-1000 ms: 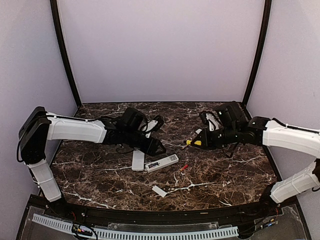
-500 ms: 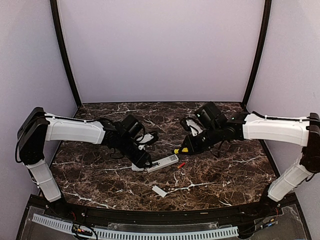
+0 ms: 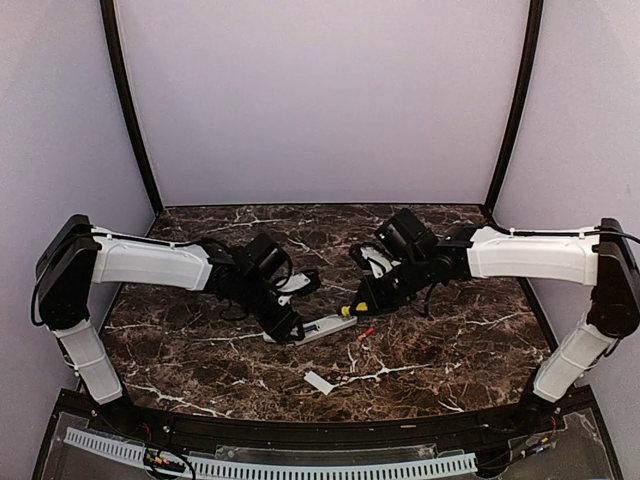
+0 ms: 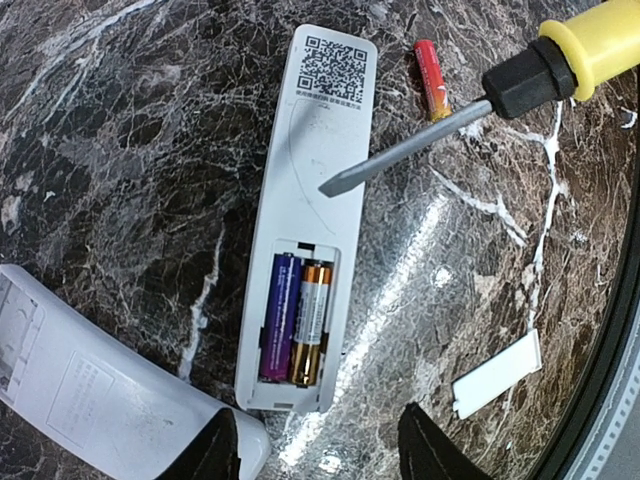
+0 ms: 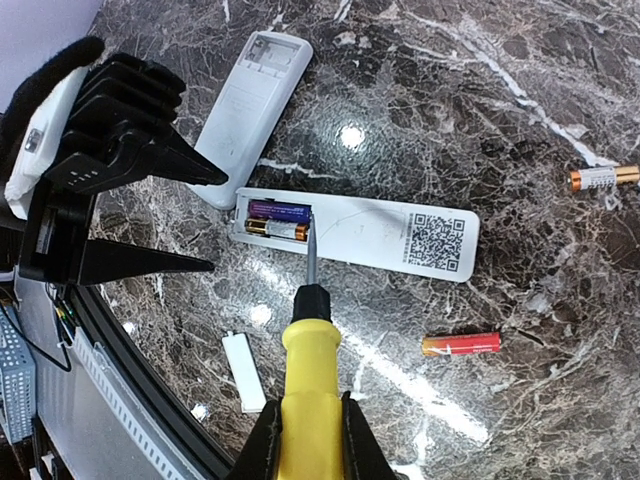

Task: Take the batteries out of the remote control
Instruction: Adjust the remote control without the battery cover at the center of the board, then hold the remote control without the battery cover at the center of the board, then remove the battery from the remote control without the battery cover.

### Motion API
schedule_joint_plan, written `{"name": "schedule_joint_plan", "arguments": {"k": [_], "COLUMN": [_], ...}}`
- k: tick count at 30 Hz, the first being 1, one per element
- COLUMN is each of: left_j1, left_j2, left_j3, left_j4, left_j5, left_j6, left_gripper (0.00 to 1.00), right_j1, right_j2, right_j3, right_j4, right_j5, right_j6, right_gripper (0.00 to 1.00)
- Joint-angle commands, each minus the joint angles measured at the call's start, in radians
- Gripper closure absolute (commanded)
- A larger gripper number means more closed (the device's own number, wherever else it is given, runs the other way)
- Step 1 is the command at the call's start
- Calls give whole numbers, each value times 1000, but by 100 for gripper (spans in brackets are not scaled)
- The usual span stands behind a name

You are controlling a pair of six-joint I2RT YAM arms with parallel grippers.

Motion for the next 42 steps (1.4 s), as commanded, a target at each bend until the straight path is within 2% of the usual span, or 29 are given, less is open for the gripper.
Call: {"name": "schedule_joint_plan", "arguments": {"k": [1,10,20,32,38,42], "left_j1": [-5,-5,-7,-9,-12,-15], "left_j2": [30,63,85,107,115,117], "left_j3": [8,25,28,30,30,27], "left_j4": [-13,-1,0,3,3,7], "left_j5": [0,-16,-26,-24,-27,-39], "left_j6": [22,20,27,29,32,33], "left_gripper": [46,47,55,59,64,71], "right_j1": [11,12,12,14,10,1], "right_j2": [30,65,95,122,128,129], "right_j3": [25,21,21,20,-6,-27], "right_j4": [32,55,61,93,118,151], "right_j5": [-37,-68,-57,-44,-44,-73], "right_j6": [12,33,58,70,78,84], "right_gripper": [100,100,100,100,100,100]}}
